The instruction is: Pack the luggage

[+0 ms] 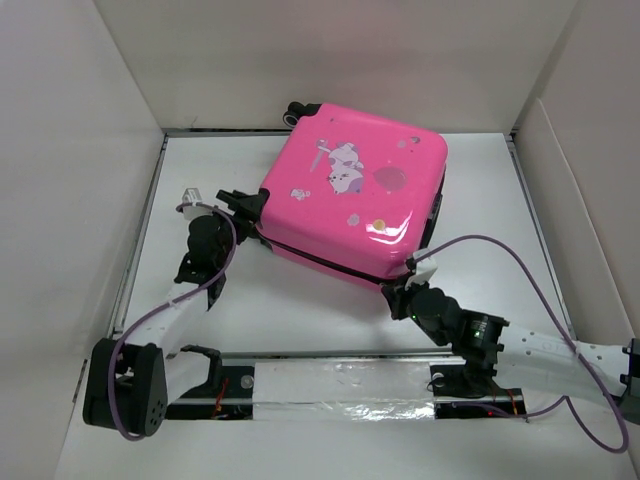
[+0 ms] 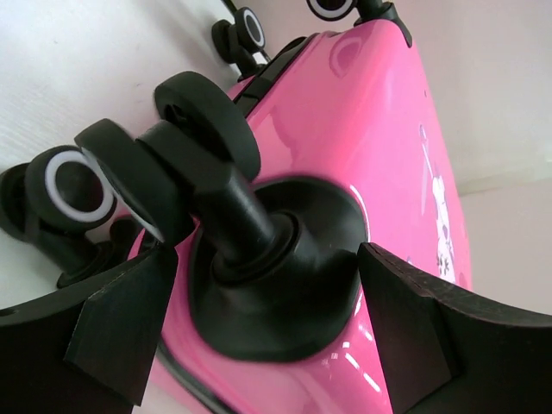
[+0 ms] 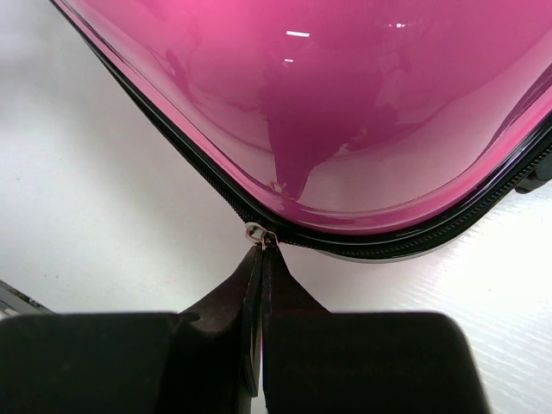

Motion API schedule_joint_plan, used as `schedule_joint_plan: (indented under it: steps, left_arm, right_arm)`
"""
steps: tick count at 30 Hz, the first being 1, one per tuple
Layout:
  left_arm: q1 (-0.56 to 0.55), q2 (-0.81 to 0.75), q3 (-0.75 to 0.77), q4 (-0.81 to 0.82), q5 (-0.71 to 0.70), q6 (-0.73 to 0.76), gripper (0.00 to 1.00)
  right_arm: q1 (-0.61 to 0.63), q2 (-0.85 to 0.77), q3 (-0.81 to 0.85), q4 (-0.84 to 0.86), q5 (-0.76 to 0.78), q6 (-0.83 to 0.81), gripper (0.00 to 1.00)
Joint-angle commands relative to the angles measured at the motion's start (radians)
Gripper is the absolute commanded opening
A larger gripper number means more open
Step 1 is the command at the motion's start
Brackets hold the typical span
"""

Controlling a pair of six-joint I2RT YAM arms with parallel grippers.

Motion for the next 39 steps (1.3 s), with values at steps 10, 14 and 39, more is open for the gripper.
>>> schedule_joint_plan:
  steps: [10,14,39]
  left_arm:
    - [0.046,0.088,0.086,0.157,0.042,0.002,0.83]
    - [0.046,0.016,0.024,0.096,0.024,0.000,0.85]
    - [0.120,0.275,0.120,0.353,0.101,-0.130,0.53]
  right_arm:
    - [0.006,-0.061,0.019,0.069,-0.033,-0.018,0.00]
    - [0.006,-0.077,0.011,0.079,-0.042,-0.037,0.00]
    - [0.006,-0.037,0.020,0.114,-0.073,-0.060,0.00]
